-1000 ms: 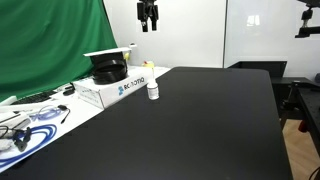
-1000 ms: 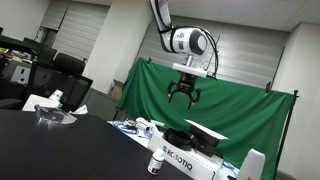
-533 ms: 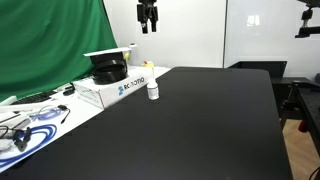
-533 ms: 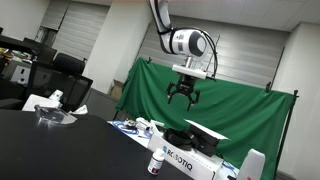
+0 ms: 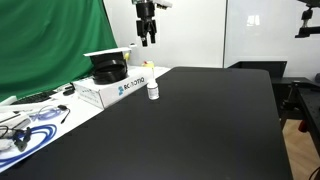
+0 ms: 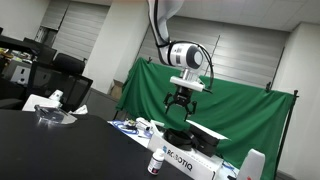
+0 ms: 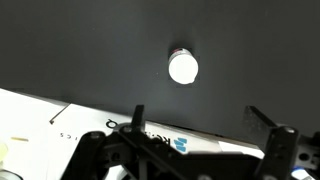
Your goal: Move the white bottle forward.
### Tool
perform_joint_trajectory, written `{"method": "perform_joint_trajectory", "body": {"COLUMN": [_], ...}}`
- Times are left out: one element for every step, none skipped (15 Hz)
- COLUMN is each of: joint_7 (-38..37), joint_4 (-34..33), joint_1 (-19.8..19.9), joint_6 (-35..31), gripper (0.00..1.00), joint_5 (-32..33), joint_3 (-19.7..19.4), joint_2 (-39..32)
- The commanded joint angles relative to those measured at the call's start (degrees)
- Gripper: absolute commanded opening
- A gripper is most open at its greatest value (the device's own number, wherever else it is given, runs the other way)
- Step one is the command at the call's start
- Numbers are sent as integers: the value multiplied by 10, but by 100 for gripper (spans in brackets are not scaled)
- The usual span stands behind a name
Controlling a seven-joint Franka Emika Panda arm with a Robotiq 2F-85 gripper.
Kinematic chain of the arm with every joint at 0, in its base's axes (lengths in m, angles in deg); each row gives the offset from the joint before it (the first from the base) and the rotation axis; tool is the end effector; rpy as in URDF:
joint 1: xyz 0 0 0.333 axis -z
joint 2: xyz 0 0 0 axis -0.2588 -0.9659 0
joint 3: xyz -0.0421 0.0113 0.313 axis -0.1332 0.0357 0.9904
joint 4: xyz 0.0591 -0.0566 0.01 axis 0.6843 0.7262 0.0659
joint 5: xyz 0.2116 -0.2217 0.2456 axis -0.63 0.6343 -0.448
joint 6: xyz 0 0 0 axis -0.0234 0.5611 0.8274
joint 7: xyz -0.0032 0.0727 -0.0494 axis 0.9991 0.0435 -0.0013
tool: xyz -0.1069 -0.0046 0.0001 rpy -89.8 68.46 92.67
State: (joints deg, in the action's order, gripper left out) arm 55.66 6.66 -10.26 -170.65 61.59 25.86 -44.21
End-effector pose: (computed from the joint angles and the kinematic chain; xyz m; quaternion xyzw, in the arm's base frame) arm 0.7297 -0.0855 0.3637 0.9921 0.1192 0.0377 0.0079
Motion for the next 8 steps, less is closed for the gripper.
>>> {"method": "perform_joint_trajectory", "body": {"joint_7": [-17, -20, -17, -16, -12, -12, -12, -9], "joint_4": [-43, -39, -39, -40, -43, -43, -43, -41], "joint_1": [4, 2, 3, 5, 7, 8, 8, 9], "joint_6": [14, 4, 1, 0, 2, 2, 1, -3], "gripper": [100, 100, 100, 100, 100, 100, 100, 100], "joint_5": [18, 25, 28, 28, 27, 27, 25, 23], "joint_3": [11, 8, 10, 11, 14, 15, 17, 20], "joint_2": [-31, -33, -36, -41, -45, -49, -52, -55]}}
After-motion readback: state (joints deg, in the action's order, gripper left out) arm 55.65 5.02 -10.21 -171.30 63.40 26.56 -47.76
